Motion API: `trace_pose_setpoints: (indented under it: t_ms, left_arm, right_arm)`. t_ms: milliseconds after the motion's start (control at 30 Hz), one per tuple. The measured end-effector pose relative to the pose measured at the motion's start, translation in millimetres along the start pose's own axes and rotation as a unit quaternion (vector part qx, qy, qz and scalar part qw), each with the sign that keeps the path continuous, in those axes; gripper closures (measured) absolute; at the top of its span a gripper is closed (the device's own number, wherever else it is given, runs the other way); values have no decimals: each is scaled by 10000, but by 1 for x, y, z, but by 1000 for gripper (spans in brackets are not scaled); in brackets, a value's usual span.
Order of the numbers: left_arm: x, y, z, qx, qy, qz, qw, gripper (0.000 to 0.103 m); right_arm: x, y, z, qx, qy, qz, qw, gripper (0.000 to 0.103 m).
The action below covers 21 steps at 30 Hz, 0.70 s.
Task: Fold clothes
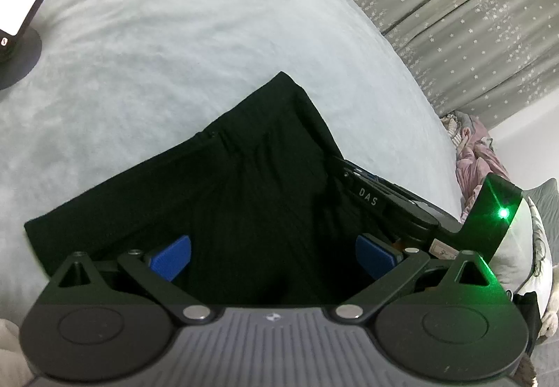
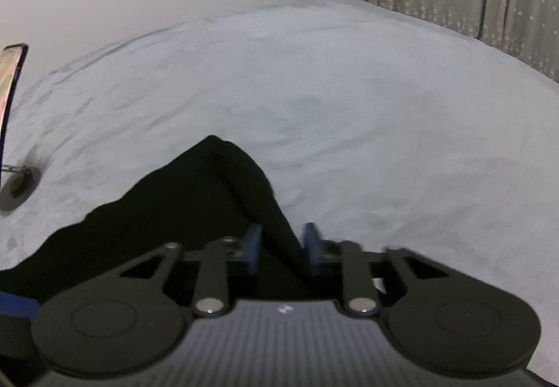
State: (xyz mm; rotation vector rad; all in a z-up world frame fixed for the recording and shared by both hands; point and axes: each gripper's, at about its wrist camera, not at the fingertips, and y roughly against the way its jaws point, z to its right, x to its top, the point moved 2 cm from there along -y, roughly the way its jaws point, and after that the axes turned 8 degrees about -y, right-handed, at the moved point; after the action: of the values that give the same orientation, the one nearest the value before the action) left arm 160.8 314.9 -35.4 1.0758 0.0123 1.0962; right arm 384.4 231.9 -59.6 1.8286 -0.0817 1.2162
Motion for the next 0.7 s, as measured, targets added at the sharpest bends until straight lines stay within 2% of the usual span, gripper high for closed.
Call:
trace_pose_setpoints:
  t_ms: [133,333,700]
  left_arm:
    - [0,0,0,4,-17,-8,10000,2]
    - [3,-2,-5,-28,21,-1,10000,2]
    - [7,4,-6,-194,63,228,9995,7]
  right_arm:
    - [2,2,-2,-59,98,-12,9999,91]
    - [2,8,-5,-162,117,133,9997,98]
    - [-9,48,-24,60,422,475,9980,99]
